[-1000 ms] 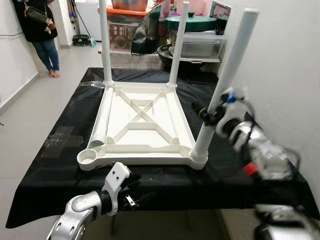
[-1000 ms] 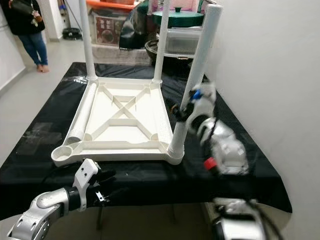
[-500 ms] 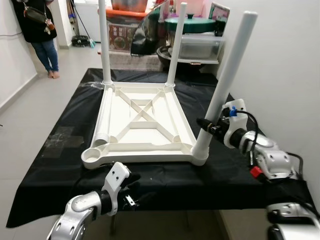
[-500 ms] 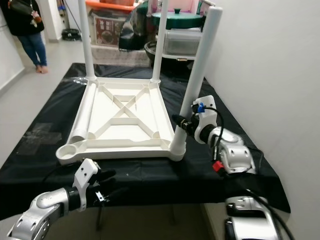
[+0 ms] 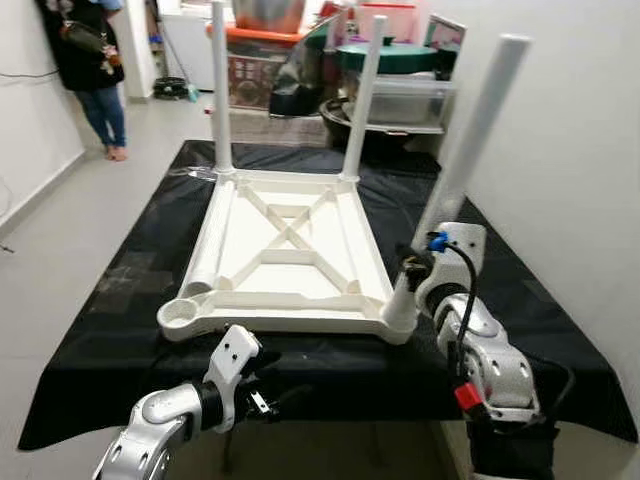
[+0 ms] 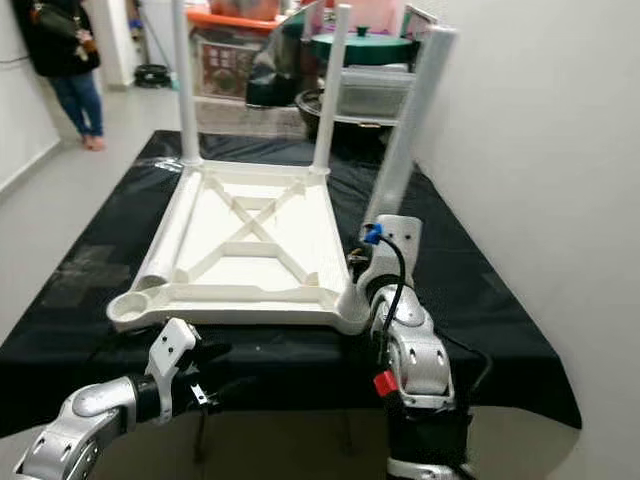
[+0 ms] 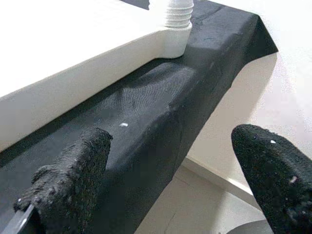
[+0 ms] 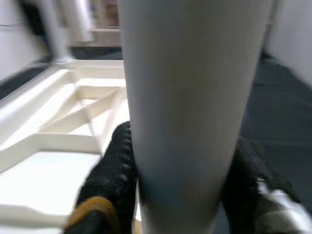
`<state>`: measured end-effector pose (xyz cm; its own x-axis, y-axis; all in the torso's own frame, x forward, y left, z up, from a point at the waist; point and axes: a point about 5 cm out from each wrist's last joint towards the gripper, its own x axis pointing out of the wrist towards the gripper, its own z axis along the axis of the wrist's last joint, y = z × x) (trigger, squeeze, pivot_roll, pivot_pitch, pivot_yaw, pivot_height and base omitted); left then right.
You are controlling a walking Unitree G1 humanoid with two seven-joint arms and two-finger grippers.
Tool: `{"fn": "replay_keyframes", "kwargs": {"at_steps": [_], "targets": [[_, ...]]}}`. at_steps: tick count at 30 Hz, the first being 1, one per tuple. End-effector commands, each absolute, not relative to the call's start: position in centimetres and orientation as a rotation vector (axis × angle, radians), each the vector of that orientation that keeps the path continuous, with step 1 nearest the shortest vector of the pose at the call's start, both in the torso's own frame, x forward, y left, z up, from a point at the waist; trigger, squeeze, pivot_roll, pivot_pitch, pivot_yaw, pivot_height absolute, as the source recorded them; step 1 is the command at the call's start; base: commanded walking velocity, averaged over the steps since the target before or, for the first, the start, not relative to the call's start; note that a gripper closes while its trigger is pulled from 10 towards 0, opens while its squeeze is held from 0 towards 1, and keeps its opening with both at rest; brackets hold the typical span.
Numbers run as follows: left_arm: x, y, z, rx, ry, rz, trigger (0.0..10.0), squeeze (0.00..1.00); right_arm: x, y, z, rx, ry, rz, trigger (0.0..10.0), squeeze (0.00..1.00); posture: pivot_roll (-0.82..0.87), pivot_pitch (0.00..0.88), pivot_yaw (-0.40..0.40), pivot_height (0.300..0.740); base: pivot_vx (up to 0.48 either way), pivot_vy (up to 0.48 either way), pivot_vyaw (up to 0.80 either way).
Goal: Building children table
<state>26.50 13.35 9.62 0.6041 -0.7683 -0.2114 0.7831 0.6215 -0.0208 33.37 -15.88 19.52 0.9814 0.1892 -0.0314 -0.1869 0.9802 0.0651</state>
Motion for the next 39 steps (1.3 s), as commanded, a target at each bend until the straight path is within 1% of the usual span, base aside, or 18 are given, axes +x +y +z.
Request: {"fn": "replay_keyframes", "kwargs": {"at_steps": [1, 4, 5, 8, 11, 12, 14, 18, 20, 24, 25, 29, 30, 31, 32, 34, 35, 39], "targets": [[26.4, 13.1, 9.4, 0.075, 0.219, -0.913, 10.0, 0.00, 33.9, -16.0, 21.0, 0.080, -0.030, 0.239, 10.0, 1.00, 0.05, 0.000, -0.102, 0.740, 0.000, 0.000, 0.00], [26.5, 13.1, 9.5, 0.075, 0.218, -0.914, 10.0, 0.00, 34.3, -16.3, 21.5, 0.067, -0.025, 0.295, 10.0, 1.00, 0.05, 0.000, -0.105, 0.740, 0.000, 0.000, 0.00], [26.6, 13.1, 9.5, 0.075, 0.216, -0.913, 10.0, 0.00, 34.3, -16.6, 21.9, 0.050, -0.016, 0.411, 10.0, 0.00, 0.05, 0.000, -0.105, 0.740, 0.000, 0.000, 0.00], [26.6, 13.2, 9.5, 0.078, 0.215, -0.913, 10.0, 0.00, 33.4, -18.1, 22.4, -0.025, 0.004, 0.710, 10.0, 0.00, 0.06, 0.000, -0.106, 0.740, 0.000, 0.000, 0.00], [26.5, 13.2, 9.5, 0.077, 0.215, -0.912, 10.0, 0.00, 33.2, -19.4, 22.2, -0.065, 0.039, 0.783, 10.0, 0.00, 0.06, 0.000, -0.111, 0.740, 0.000, 0.000, 0.00], [26.5, 13.2, 9.5, 0.076, 0.214, -0.911, 10.0, 0.00, 33.6, -19.9, 21.9, -0.079, 0.056, 0.767, 0.6, 0.00, 0.06, 0.000, -0.111, 0.740, 0.000, 0.000, 0.00], [26.4, 13.2, 9.5, 0.074, 0.214, -0.910, 10.0, 0.00, 34.4, -20.7, 20.9, -0.102, 0.103, 0.692, 0.0, 0.00, 0.06, 0.000, -0.112, 0.740, 0.000, 0.000, 0.00], [26.3, 13.2, 9.5, 0.072, 0.214, -0.911, 10.0, 0.00, 35.2, -21.2, 19.6, -0.122, 0.168, 0.546, 0.0, 0.00, 0.06, 0.000, -0.112, 0.740, 0.000, 0.000, 0.00], [26.3, 13.3, 9.5, 0.072, 0.216, -0.911, 10.0, 0.00, 36.0, -22.0, 17.4, -0.028, 0.213, 0.150, 0.0, 0.00, 0.06, 0.000, -0.108, 0.740, 0.000, 0.000, 0.00], [26.2, 13.3, 9.5, 0.074, 0.217, -0.913, 10.0, 0.00, 35.1, -22.2, 14.9, 0.102, 0.258, -0.119, 0.0, 0.00, 0.06, 0.000, -0.107, 0.740, 0.000, 0.000, 0.00], [26.2, 13.3, 9.6, 0.074, 0.216, -0.914, 10.0, 0.00, 33.6, -19.2, 14.0, 0.153, 0.250, -0.146, 0.0, 0.00, 0.07, 0.000, -0.104, 0.740, 0.000, 0.000, 0.00], [26.2, 13.3, 9.6, 0.073, 0.217, -0.915, 10.0, 0.00, 32.8, -16.9, 14.1, 0.176, 0.234, -0.107, 0.0, 0.00, 0.07, 0.000, -0.104, 0.740, 0.000, 0.000, 0.00], [26.2, 13.3, 9.6, 0.073, 0.218, -0.916, 10.0, 0.00, 32.8, -15.5, 14.3, 0.179, 0.234, -0.026, 6.9, 0.00, 0.06, 0.000, -0.098, 0.740, 0.000, 0.000, 0.00], [26.2, 13.3, 9.6, 0.073, 0.219, -0.918, 10.0, 0.00, 32.8, -14.1, 14.5, 0.179, 0.225, 0.070, 6.9, 0.00, 0.06, 0.000, -0.098, 0.740, 0.000, 0.000, 0.00], [26.2, 13.3, 9.6, 0.072, 0.221, -0.920, 10.0, 0.00, 33.0, -13.5, 15.5, 0.185, 0.162, 0.171, 10.0, 0.00, 0.06, 0.000, -0.095, 0.740, 0.000, 0.000, 0.00], [26.1, 13.3, 9.6, 0.072, 0.222, -0.922, 10.0, 0.00, 33.2, -13.3, 16.3, 0.187, 0.116, 0.228, 10.0, 0.00, 0.06, 0.000, -0.095, 0.740, 0.000, 0.000, 0.00], [26.2, 13.3, 9.6, 0.071, 0.222, -0.923, 10.0, 0.00, 34.0, -15.1, 17.1, 0.163, 0.066, 0.222, 10.0, 1.00, 0.06, 0.000, -0.098, 0.740, 0.000, 0.000, 0.00], [26.2, 13.3, 9.6, 0.069, 0.220, -0.925, 10.0, 0.00, 35.3, -18.8, 18.8, 0.103, 0.020, 0.165, 10.0, 1.00, 0.06, 0.000, -0.103, 0.740, 0.000, 0.000, 0.00]]}}
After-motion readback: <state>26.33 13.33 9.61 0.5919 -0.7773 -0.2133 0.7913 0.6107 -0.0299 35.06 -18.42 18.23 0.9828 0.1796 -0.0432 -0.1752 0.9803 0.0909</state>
